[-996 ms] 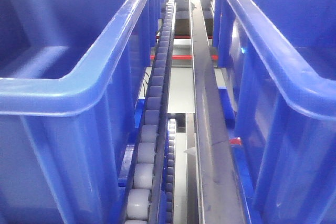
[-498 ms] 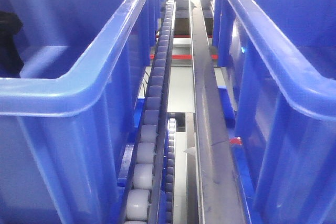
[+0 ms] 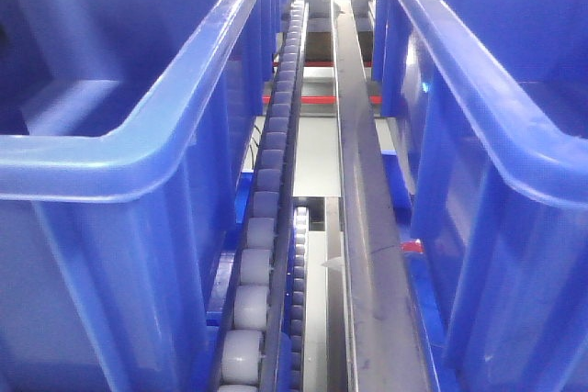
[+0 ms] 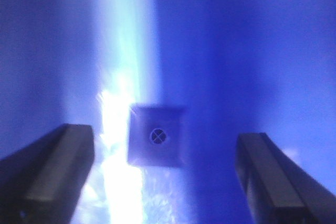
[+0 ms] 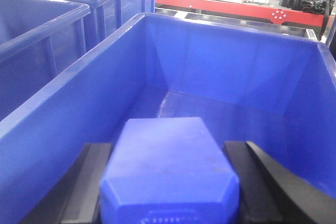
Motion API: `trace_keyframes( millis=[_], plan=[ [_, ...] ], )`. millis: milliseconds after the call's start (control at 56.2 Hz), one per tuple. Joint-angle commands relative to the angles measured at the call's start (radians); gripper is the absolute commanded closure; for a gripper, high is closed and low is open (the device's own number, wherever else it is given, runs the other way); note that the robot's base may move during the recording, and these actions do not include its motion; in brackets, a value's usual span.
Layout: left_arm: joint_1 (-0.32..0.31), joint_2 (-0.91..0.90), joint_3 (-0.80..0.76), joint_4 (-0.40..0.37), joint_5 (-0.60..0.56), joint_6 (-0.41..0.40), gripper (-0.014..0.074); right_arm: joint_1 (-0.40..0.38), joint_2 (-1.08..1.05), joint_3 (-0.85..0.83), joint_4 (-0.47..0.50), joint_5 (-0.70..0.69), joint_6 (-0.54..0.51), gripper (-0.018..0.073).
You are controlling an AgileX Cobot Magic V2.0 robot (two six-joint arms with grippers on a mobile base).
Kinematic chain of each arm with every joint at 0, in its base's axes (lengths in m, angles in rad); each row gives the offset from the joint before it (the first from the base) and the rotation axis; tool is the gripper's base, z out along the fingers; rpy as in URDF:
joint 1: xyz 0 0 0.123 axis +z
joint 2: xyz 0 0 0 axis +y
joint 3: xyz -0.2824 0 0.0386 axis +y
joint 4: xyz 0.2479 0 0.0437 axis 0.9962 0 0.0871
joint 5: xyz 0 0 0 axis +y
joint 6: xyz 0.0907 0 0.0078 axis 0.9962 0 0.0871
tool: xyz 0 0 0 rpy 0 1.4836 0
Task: Pick and sort blue part to right shelf
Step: 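Lower the right gripper's part into its bin and open the right gripper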
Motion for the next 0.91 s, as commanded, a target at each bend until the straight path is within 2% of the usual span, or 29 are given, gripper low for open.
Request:
trace_keyframes(
  millis=[0, 249, 427, 658, 765, 890],
  plan=[
    [-0.001, -0.173, 0.027, -0.014, -0.085, -0.002, 0.0086, 0.001, 0.014, -0.032, -0.015, -0.066, -0.004, 0.0354],
    [-0.001, -0.598, 0.272, -0.002, -0.218, -0.002, 0.0321, 0.001, 0.029, -0.035, -0.015, 0.022, -0.002, 0.0354],
    [-0.001, -0.806, 0.407, -0.002, -0.204, -0.002, 0.0368, 0.001, 0.126, -0.111, -0.017, 0.093, 0.076, 0.0354],
    [-0.001, -0.871, 0.446, -0.002, -0.172, -0.010, 0.0370, 0.001, 0.459, -0.365, -0.033, 0.300, 0.205, 0.0372],
    [-0.001, -0.871, 0.447, -0.002, -0.174, -0.010, 0.0414, 0.001, 0.648, -0.497, -0.047, 0.387, 0.229, 0.0372],
    [-0.001, -0.871, 0.447, -0.002, -0.172, -0.010, 0.0475, 0.001, 0.855, -0.619, -0.051, 0.414, 0.229, 0.0372]
  ],
)
